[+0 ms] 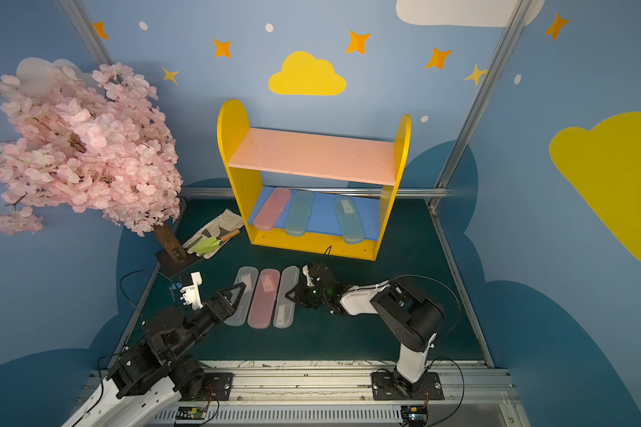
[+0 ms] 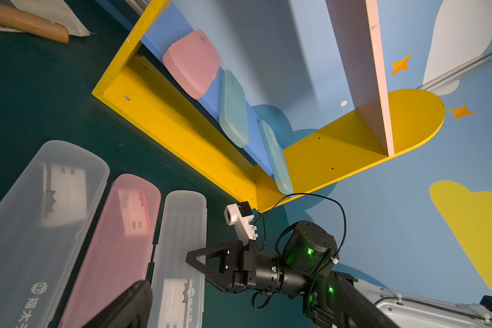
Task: Remove the pencil cases from the shelf
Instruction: Place the pencil case at the center of the board.
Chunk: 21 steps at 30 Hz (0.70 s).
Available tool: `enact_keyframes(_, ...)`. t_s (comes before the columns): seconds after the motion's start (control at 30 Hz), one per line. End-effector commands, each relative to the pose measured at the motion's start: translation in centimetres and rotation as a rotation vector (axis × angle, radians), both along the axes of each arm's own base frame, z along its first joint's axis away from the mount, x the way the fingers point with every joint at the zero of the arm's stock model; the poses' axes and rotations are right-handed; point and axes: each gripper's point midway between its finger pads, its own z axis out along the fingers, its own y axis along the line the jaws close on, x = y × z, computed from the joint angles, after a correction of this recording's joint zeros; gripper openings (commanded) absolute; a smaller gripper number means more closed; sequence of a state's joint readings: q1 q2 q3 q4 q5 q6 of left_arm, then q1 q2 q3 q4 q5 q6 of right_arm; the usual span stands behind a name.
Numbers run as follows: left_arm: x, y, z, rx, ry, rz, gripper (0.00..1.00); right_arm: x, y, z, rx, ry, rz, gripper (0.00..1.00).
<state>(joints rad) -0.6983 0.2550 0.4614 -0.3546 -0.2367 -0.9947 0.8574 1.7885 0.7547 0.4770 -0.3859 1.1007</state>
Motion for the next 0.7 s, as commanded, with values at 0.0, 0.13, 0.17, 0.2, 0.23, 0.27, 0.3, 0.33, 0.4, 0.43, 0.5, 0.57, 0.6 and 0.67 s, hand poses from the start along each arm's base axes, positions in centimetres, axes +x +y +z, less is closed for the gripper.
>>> enact_keyframes(0.0,0.0,0.4,-0.3,0.009,0.0,0.016,1.0,0.5,1.2,1.2,0.051,-0.022,0.013,0.09)
enact_keyframes(0.13,-0.1,0.5,-0.4,0.008,0.0,0.019,1.0,0.4,1.1,0.8,0.045,-0.008,0.014,0.1)
enact_keyframes(0.17,-0.1,0.5,-0.4,0.007,0.001,0.018,1.0,0.4,1.1,0.7,0.044,-0.004,0.012,0.11)
enact_keyframes(0.2,-0.1,0.5,-0.4,0.006,0.001,0.017,1.0,0.4,1.0,0.6,0.043,-0.001,0.011,0.12)
enact_keyframes(0.23,-0.1,0.5,-0.4,0.007,0.002,0.018,1.0,0.4,1.0,0.5,0.042,0.003,0.012,0.14)
enact_keyframes(0.27,-0.1,0.5,-0.4,0.006,0.003,0.018,1.0,0.4,1.0,0.4,0.039,0.008,0.011,0.16)
enact_keyframes(0.3,-0.1,0.5,-0.4,0.006,0.003,0.017,1.0,0.3,1.0,0.4,0.039,0.011,0.011,0.17)
enact_keyframes(0.33,-0.1,0.5,-0.4,0.006,0.003,0.018,1.0,0.2,1.0,0.3,0.038,0.015,0.013,0.19)
enact_keyframes(0.4,-0.1,0.5,-0.4,0.004,0.004,0.018,1.0,0.2,0.9,0.2,0.034,0.024,0.012,0.26)
enact_keyframes(0.43,-0.1,0.5,-0.4,0.003,0.003,0.018,1.0,0.2,0.8,0.1,0.029,0.027,0.012,0.29)
enact_keyframes(0.5,-0.1,0.5,-0.4,0.002,0.003,0.018,1.0,0.1,0.7,0.1,0.022,0.028,0.012,0.35)
enact_keyframes(0.57,-0.1,0.5,-0.4,0.002,0.004,0.018,1.0,0.1,0.6,0.0,0.009,0.028,0.014,0.41)
enact_keyframes(0.6,-0.1,0.5,-0.3,0.0,0.003,0.019,1.0,0.0,0.5,0.0,0.003,0.027,0.015,0.43)
enact_keyframes(0.67,-0.1,0.5,-0.4,0.001,0.004,0.019,1.0,0.0,0.2,0.0,-0.015,0.025,0.013,0.48)
